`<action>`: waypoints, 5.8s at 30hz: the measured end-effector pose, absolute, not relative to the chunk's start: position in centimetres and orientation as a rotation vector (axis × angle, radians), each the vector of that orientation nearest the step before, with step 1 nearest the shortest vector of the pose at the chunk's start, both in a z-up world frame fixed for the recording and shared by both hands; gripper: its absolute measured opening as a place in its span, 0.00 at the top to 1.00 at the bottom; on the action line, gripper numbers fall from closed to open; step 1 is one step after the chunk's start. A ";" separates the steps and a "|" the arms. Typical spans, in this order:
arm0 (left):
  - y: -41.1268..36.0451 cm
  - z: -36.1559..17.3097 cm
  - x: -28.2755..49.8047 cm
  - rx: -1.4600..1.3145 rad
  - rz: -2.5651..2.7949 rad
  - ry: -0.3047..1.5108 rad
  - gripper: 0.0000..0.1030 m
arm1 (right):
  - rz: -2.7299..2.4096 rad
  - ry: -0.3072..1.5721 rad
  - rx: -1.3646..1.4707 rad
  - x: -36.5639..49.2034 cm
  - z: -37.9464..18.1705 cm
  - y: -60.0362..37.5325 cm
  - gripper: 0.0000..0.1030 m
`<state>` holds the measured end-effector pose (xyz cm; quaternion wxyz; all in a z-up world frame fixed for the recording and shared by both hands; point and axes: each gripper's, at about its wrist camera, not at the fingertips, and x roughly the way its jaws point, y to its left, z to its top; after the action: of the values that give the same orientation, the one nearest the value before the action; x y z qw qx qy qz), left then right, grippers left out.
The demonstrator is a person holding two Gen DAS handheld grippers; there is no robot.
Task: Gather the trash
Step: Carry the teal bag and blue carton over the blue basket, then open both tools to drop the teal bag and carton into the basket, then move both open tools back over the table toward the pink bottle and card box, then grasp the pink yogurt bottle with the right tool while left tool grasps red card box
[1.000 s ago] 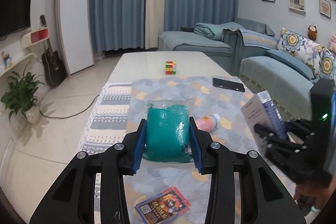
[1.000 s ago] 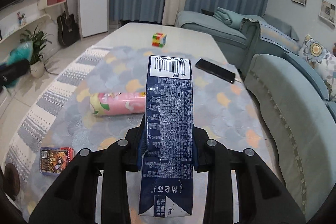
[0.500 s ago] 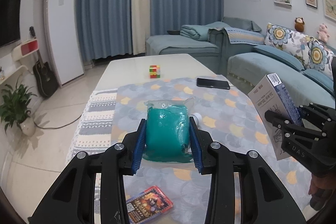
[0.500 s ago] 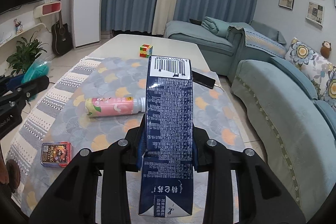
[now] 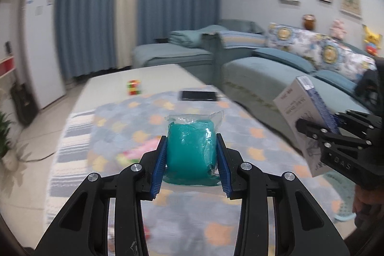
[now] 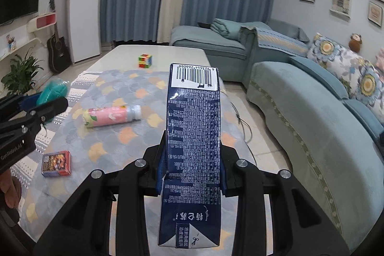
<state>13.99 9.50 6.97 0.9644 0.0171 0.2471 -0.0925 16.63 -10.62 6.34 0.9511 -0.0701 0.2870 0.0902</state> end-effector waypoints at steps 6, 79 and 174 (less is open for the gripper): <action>3.0 6.3 12.0 0.079 -0.391 0.496 0.64 | 0.101 0.596 -0.063 13.8 7.1 -19.9 0.71; -6.3 0.2 6.9 0.294 -0.447 0.587 0.09 | -0.059 0.717 0.102 8.1 2.2 -32.9 0.32; 8.8 -9.0 18.4 0.000 0.013 0.979 0.45 | 0.414 0.959 0.587 33.3 0.5 -9.7 0.54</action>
<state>18.43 8.76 -9.05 0.8825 0.0001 0.4703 0.0063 33.29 -9.69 0.46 0.8257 0.2765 0.4514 0.1948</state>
